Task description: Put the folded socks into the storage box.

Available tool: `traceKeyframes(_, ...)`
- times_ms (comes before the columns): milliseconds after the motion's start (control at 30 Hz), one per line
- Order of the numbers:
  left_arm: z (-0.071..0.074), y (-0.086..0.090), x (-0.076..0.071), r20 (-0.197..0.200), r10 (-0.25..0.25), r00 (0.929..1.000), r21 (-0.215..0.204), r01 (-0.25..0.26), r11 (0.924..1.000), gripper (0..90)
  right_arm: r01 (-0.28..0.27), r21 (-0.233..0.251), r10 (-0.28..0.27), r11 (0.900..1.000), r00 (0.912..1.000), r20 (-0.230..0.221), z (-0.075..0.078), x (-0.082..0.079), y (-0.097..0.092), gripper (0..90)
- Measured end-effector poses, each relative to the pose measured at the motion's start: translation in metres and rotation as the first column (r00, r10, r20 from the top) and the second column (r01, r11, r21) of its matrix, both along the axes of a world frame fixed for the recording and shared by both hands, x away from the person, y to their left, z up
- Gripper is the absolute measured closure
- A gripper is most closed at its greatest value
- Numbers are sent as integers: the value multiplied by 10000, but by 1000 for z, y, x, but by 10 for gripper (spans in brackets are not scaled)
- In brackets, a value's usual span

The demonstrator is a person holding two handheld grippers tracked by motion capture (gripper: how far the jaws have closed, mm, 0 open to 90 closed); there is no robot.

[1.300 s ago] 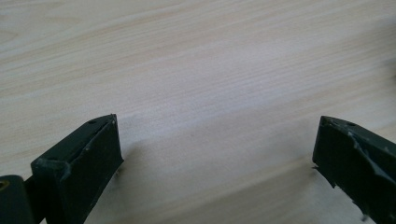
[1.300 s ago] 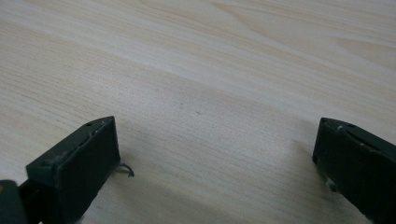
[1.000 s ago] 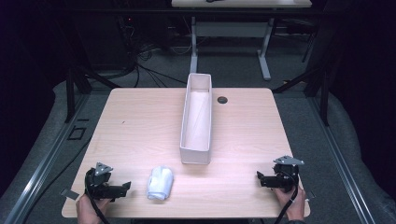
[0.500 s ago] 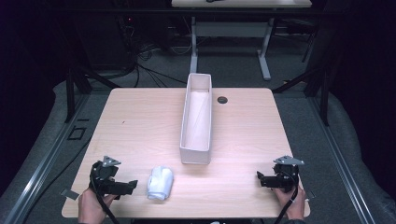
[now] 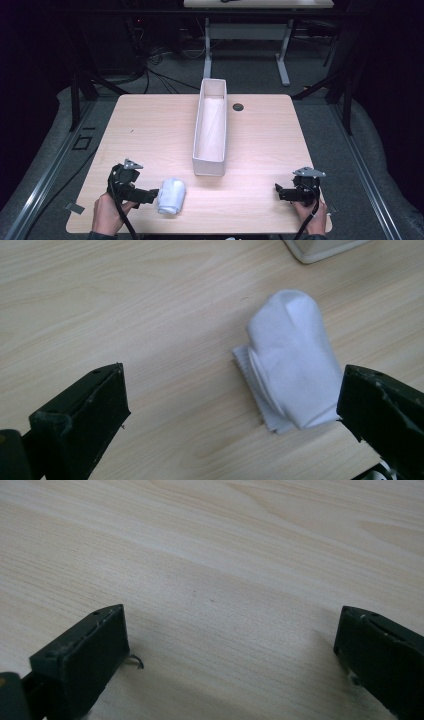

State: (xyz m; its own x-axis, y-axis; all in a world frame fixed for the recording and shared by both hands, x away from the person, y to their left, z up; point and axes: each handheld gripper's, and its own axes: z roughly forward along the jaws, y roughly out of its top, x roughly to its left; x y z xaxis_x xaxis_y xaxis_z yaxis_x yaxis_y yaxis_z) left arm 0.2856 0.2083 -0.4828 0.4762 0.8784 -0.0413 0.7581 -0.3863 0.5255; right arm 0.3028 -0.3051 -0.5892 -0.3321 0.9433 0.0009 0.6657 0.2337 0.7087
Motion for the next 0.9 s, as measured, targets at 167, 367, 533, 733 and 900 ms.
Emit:
traceKeyframes(167, 4, -11, 3, -304, -245, 9992, 16, 245, 9997, 0, 0, 2, 0, 10000, 10000, 2, 0, 0, 0, 3)
traceKeyframes(367, 1, -28, 7, -733, -558, 9957, 145, 570, 9983, 0, 2, -3, -2, 10000, 10000, 6, 0, 0, 0, 3)
traceKeyframes(533, -3, -43, 10, -996, -897, 9910, 230, 924, 9955, 37, 3, -1, -3, 10000, 10000, 6, 0, 0, 0, 4)
traceKeyframes(733, -9, -58, 14, -1351, -1213, 9834, 203, 1251, 9919, 37, 0, -9, 0, 10000, 10000, 7, 0, 0, 0, 4)
traceKeyframes(900, -16, -71, 15, -1698, -1555, 9731, 164, 1605, 9869, 41, -8, -8, 8, 10000, 10000, 20, 0, 0, 0, 6)
